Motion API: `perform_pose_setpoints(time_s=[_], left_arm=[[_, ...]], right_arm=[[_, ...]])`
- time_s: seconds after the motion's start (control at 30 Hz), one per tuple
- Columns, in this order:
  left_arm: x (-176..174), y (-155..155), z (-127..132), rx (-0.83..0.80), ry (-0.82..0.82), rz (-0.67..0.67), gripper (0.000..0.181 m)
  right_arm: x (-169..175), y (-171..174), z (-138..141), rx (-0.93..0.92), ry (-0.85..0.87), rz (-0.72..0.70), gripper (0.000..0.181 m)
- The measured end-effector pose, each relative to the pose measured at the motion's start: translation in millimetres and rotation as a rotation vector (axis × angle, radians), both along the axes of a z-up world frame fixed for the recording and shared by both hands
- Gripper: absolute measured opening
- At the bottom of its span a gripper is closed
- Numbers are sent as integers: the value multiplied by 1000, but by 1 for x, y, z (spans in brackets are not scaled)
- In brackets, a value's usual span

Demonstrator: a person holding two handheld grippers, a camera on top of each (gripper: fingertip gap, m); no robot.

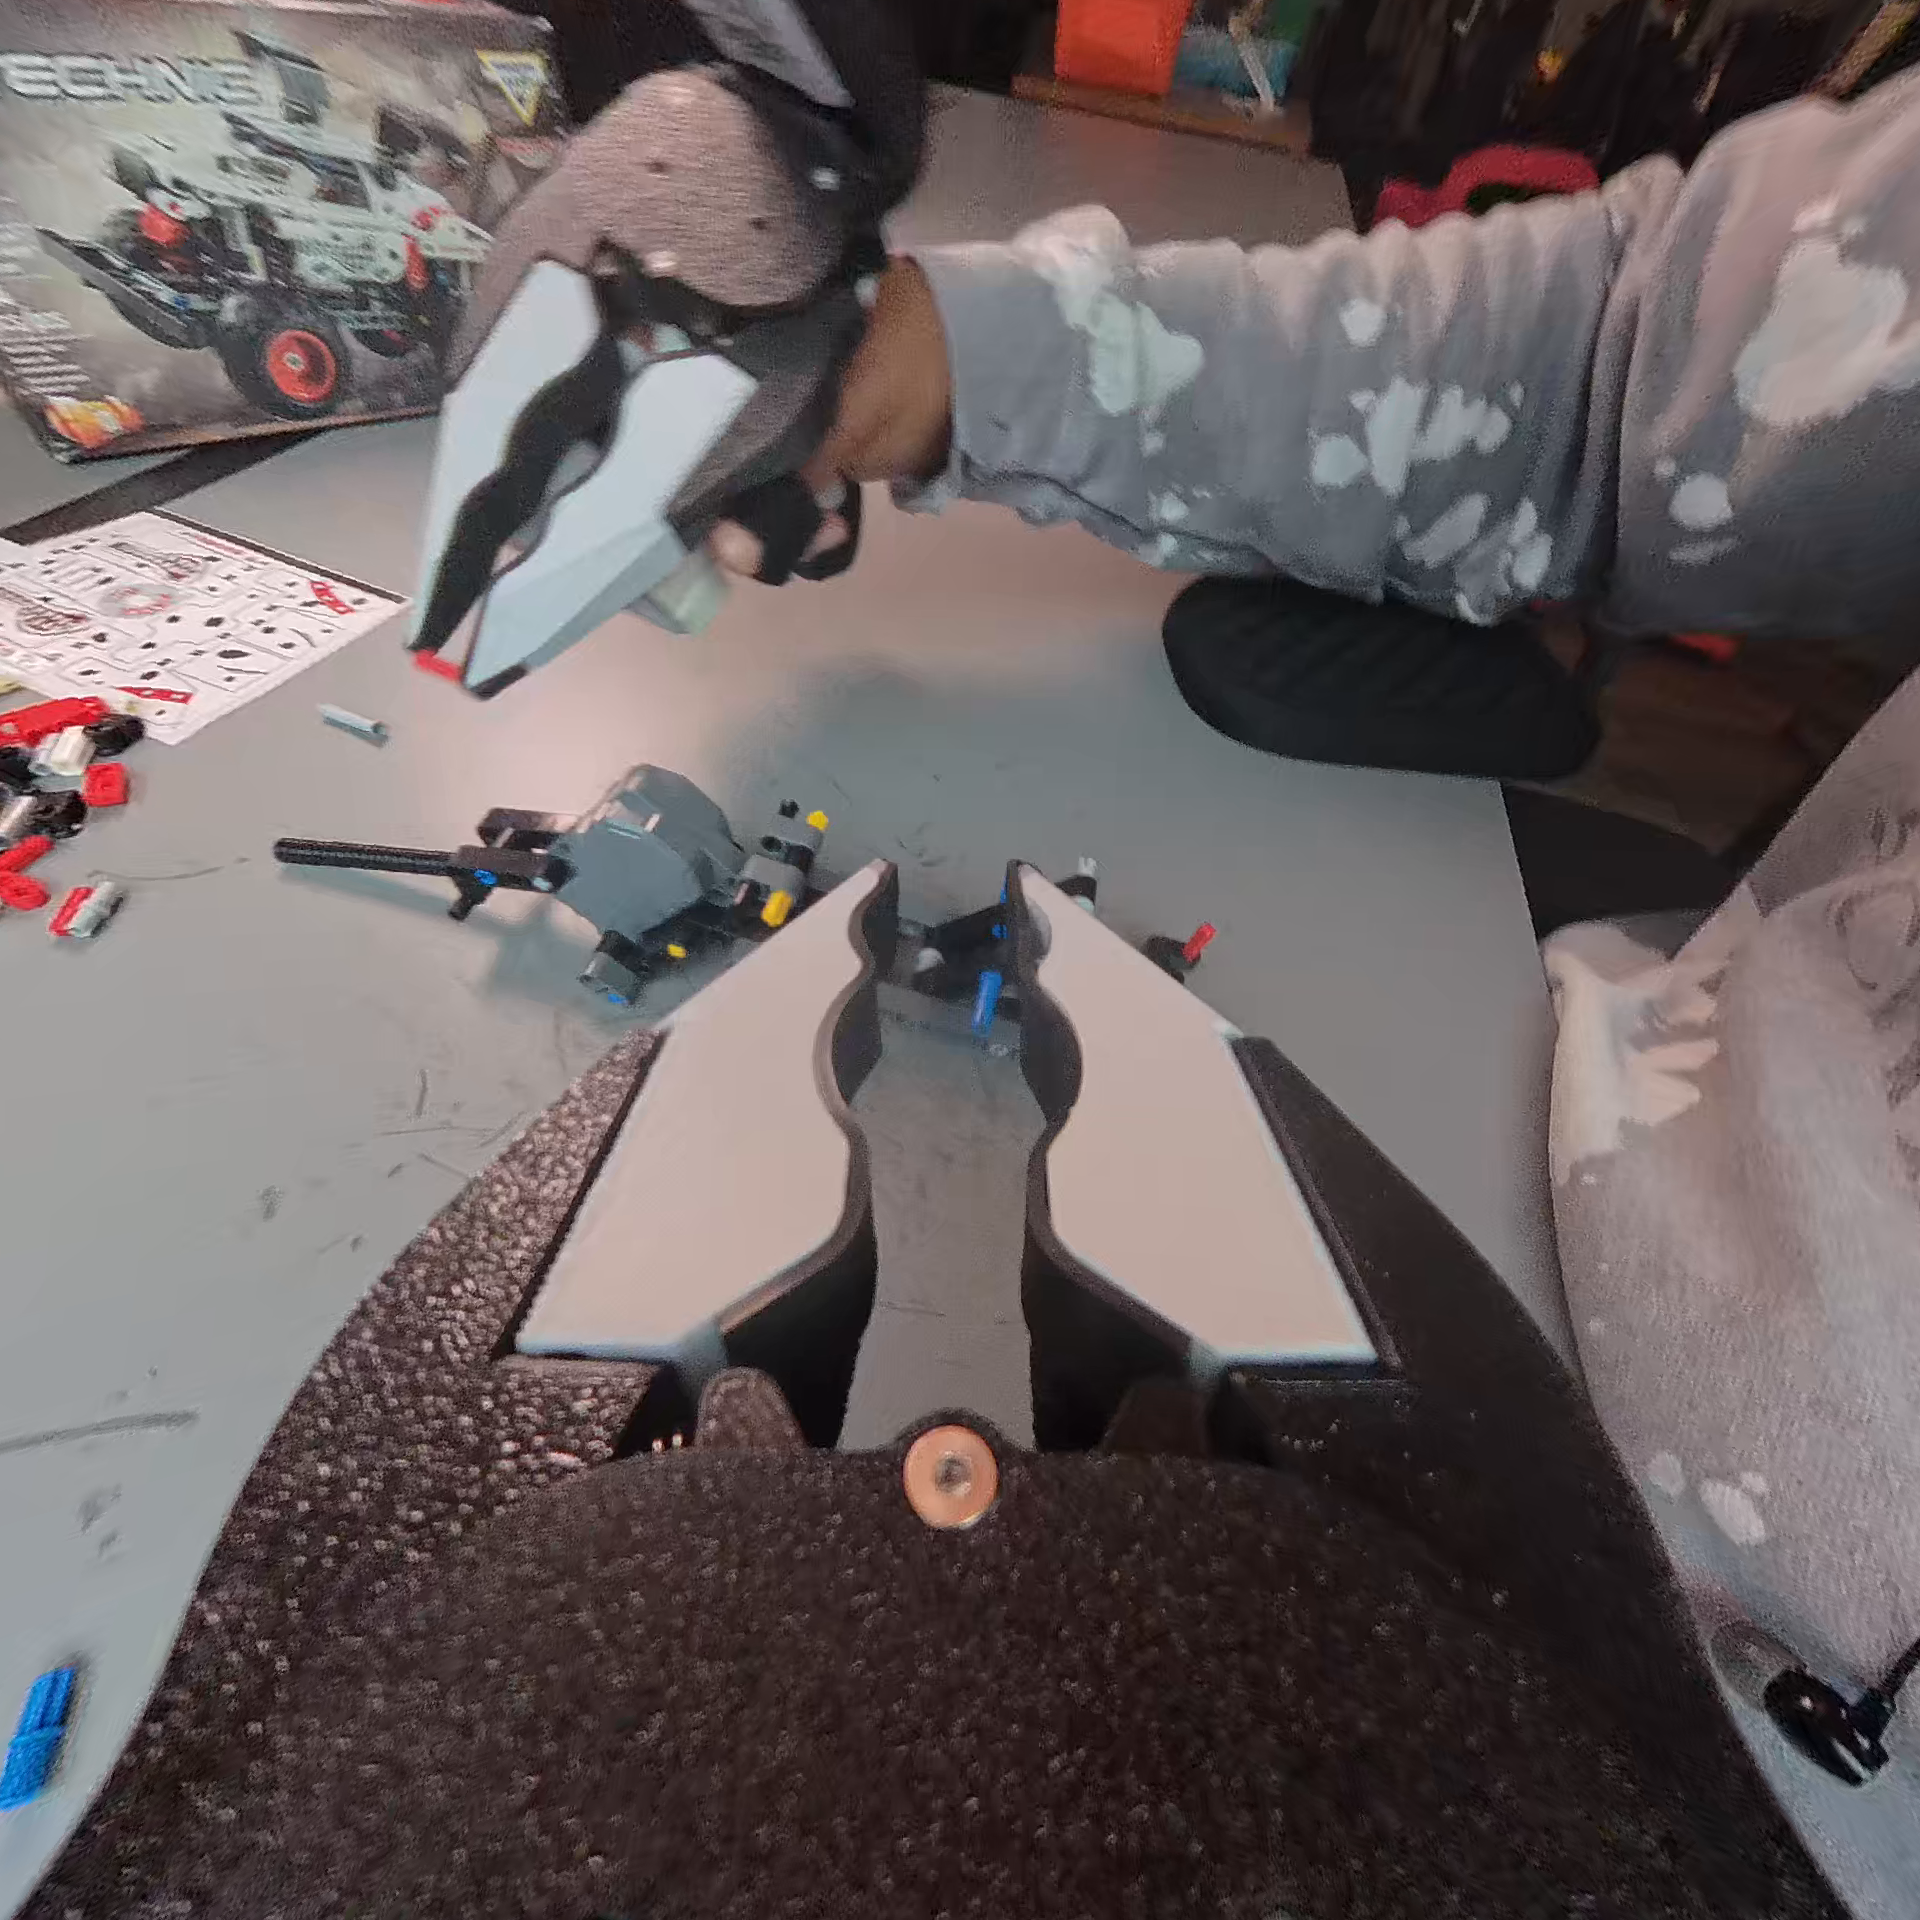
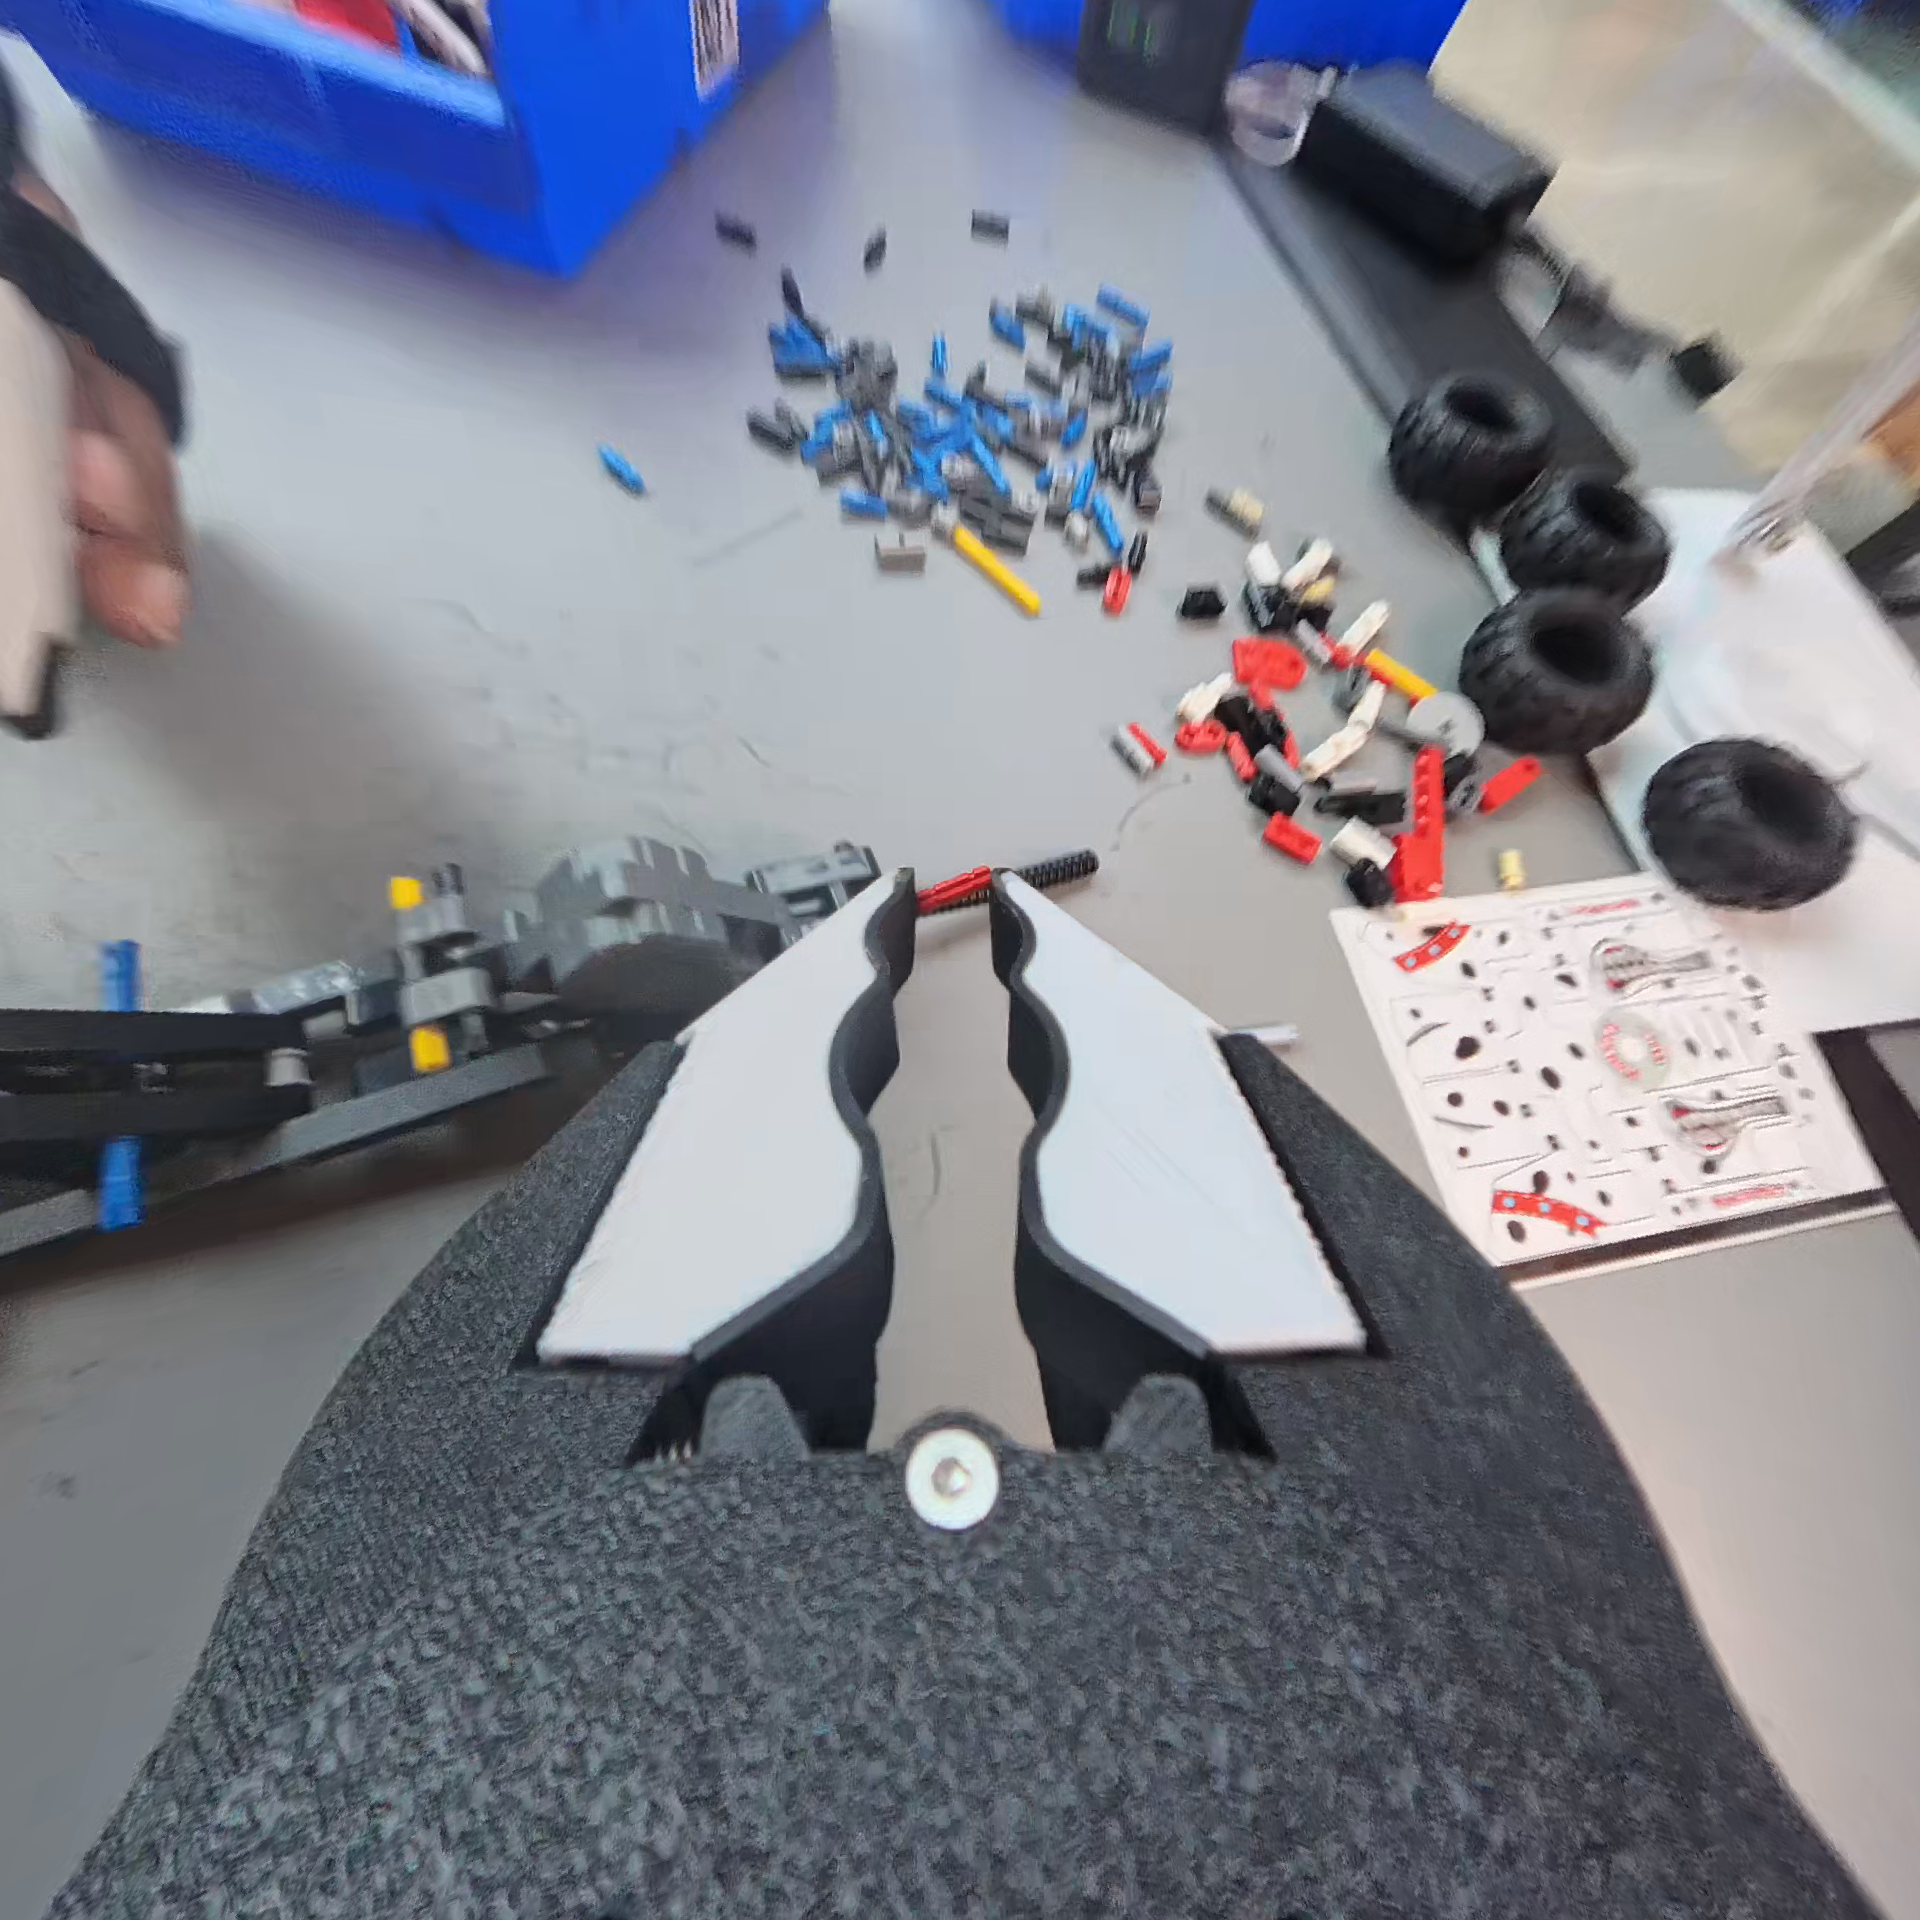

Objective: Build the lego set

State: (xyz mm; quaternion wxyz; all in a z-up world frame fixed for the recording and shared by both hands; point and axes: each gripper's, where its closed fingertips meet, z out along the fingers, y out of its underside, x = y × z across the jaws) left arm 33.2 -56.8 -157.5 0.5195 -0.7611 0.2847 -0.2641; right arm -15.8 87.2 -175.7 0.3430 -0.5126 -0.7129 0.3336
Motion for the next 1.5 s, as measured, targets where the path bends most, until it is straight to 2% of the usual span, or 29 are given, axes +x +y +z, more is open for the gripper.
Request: perform_pose_setpoints(time_s=[0.13, 0.2, 0.27, 0.37, 0.47, 0.53, 0.73, 0.83, 0.93, 1.0, 1.03, 1.17, 1.3, 1.37, 1.43, 1.5], left_arm=[[-19, 13, 39, 25, -295, 92, 26], [-20, 15, 59, 6, -492, 86, 27], [-13, 15, 70, -34, -623, 50, 29], [6, 9, 80, -90, -749, -50, 28], [16, 3, 87, -140, -846, -133, 19], [18, 1, 88, -146, -865, -150, 11], [20, -1, 84, -156, -805, -164, 5], [15, 5, 72, -153, -682, -119, 5], [2, 13, 51, -114, -431, -26, 5], [-8, 18, 38, -93, -281, 29, 5], [-12, 21, 34, -87, -232, 49, 5], [-19, 25, 21, -93, -171, 81, 5], [-26, 23, 5, -114, -108, 95, 5], [-28, 19, -1, -134, -92, 90, 5], [-27, 15, -8, -156, -61, 81, 5], [-27, 11, -13, -172, -20, 71, 5]], right_arm=[[29, -48, 65, 80, 310, 18, 14], [41, -80, 86, 114, 444, 26, 14], [49, -106, 100, 168, 552, 26, 14], [54, -131, 107, 293, 630, 29, 14], [55, -142, 109, 373, 664, 39, 14], [55, -145, 108, 395, 666, 47, 14], [56, -145, 102, 428, 663, 57, 14], [58, -143, 87, 340, 586, 115, 10], [65, -128, 47, 259, 273, 241, 22], [70, -107, 25, 304, 83, 306, 27], [69, -99, 17, 327, -3, 342, 36], [53, -79, -5, 572, -265, 536, 62], [28, -75, -24, 734, -422, 726, 76], [26, -76, -40, 753, -519, 792, 76], [31, -75, -50, 730, -601, 797, 68], [38, -69, -49, 638, -672, 705, 56]])
